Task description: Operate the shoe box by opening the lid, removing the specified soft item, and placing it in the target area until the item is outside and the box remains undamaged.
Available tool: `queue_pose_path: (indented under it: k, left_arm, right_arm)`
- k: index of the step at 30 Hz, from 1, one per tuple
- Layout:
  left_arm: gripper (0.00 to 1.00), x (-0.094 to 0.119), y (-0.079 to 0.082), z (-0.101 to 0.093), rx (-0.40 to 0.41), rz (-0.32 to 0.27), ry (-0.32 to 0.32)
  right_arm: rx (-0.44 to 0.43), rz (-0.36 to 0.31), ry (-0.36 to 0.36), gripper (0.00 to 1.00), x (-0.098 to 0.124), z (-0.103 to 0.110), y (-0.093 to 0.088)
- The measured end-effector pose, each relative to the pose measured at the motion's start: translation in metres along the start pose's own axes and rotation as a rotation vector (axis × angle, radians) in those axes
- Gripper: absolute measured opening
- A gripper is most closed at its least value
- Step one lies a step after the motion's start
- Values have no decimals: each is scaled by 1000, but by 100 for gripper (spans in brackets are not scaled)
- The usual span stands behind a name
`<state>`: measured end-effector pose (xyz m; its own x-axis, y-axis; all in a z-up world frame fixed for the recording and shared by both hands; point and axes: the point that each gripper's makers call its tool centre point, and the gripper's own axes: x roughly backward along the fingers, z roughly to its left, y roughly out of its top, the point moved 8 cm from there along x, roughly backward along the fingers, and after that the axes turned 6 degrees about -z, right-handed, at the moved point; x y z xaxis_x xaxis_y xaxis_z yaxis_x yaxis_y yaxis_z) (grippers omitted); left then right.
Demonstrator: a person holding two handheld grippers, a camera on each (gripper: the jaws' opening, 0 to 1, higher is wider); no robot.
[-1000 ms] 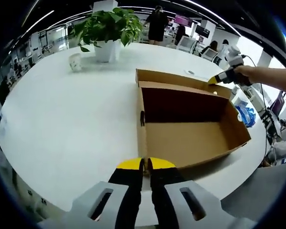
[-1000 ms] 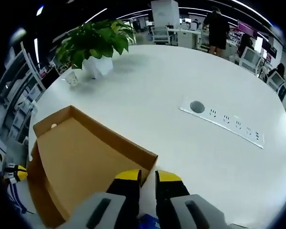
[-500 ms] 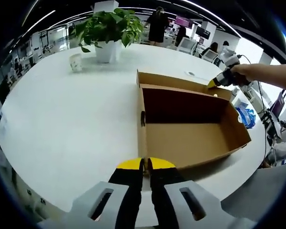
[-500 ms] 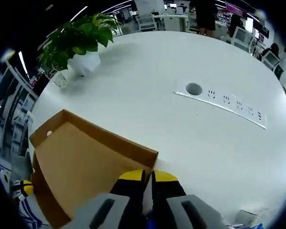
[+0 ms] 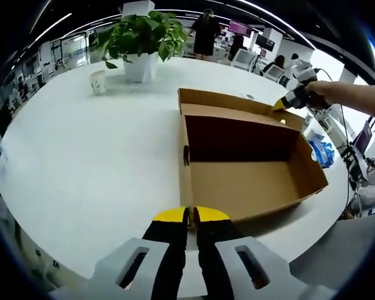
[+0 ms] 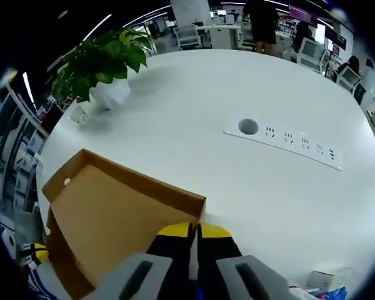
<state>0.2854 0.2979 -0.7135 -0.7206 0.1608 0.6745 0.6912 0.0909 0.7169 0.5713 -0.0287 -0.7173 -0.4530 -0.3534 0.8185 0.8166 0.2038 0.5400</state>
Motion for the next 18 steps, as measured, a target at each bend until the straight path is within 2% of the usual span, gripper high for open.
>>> queue_pose_path:
  k: [18]
  left_arm:
    - [1,-1,-1,3,6,-3,-4]
  right_arm:
    - [31,-70,10,0,25,4,1]
